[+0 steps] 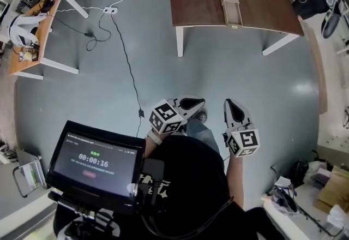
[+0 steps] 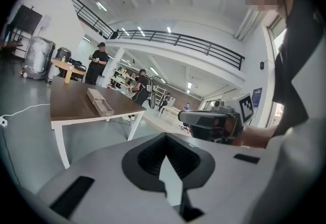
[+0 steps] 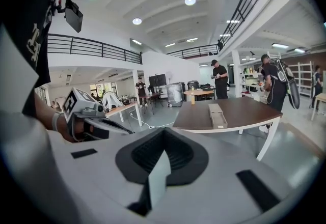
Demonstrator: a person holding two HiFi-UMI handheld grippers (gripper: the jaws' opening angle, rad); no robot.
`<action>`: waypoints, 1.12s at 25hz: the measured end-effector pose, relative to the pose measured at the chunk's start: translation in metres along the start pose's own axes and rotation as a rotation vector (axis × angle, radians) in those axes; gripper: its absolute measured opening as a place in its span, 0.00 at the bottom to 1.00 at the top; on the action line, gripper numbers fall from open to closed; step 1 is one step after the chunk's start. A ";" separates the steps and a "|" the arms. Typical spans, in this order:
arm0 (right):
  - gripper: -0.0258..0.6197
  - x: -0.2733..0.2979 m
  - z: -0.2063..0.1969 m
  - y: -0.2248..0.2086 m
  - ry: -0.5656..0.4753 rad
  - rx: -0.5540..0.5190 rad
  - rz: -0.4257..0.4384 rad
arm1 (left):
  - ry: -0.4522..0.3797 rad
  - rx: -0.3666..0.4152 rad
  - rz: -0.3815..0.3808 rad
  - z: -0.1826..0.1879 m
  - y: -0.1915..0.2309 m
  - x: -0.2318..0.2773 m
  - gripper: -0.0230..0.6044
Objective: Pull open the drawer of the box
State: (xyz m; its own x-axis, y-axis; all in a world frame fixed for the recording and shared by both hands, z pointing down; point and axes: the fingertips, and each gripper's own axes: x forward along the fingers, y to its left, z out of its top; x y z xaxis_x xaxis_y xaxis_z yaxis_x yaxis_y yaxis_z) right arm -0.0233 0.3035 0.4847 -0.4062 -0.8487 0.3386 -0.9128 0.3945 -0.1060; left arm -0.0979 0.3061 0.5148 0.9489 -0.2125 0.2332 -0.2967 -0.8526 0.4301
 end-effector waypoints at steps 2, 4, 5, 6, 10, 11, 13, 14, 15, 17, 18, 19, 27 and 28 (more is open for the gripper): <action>0.02 0.005 0.001 0.009 -0.007 0.001 -0.001 | -0.006 -0.001 0.002 -0.001 0.005 -0.010 0.04; 0.02 0.008 0.001 0.016 -0.007 -0.004 0.005 | -0.014 -0.004 0.006 -0.002 0.008 -0.016 0.04; 0.02 0.008 0.001 0.017 -0.004 -0.009 0.008 | -0.020 -0.007 0.007 -0.002 0.008 -0.016 0.04; 0.02 0.008 0.001 0.017 0.000 -0.014 0.012 | -0.026 -0.009 0.008 -0.002 0.007 -0.015 0.04; 0.02 0.010 0.004 0.017 -0.002 -0.020 0.021 | -0.028 -0.011 0.011 0.000 0.007 -0.013 0.04; 0.02 0.011 0.005 0.017 -0.003 -0.021 0.023 | -0.026 -0.012 0.011 0.000 0.008 -0.012 0.04; 0.02 0.010 0.005 0.018 -0.005 -0.026 0.024 | -0.025 -0.014 0.009 -0.001 0.007 -0.011 0.04; 0.02 0.010 0.006 0.019 -0.006 -0.027 0.025 | -0.024 -0.014 0.008 -0.001 0.007 -0.011 0.04; 0.02 0.011 0.006 0.019 -0.007 -0.026 0.026 | -0.022 -0.013 0.008 -0.001 0.008 -0.011 0.04; 0.02 0.011 0.006 0.020 -0.006 -0.023 0.026 | -0.019 -0.010 0.009 -0.001 0.010 -0.012 0.04; 0.02 0.011 0.006 0.020 -0.006 -0.023 0.024 | -0.018 -0.009 0.010 0.000 0.010 -0.012 0.04; 0.02 0.011 0.006 0.019 -0.006 -0.024 0.022 | -0.019 -0.009 0.010 0.001 0.010 -0.012 0.04; 0.02 0.010 0.006 0.016 0.002 -0.027 0.023 | -0.024 -0.019 0.013 0.000 0.010 -0.011 0.04; 0.02 0.011 0.006 0.017 0.002 -0.029 0.026 | -0.024 -0.020 0.013 -0.001 0.010 -0.011 0.04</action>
State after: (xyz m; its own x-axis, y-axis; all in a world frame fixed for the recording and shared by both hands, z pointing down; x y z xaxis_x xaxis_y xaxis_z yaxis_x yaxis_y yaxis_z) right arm -0.0435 0.2989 0.4804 -0.4295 -0.8375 0.3377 -0.9003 0.4263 -0.0879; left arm -0.1117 0.3006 0.5169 0.9473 -0.2351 0.2177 -0.3107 -0.8400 0.4448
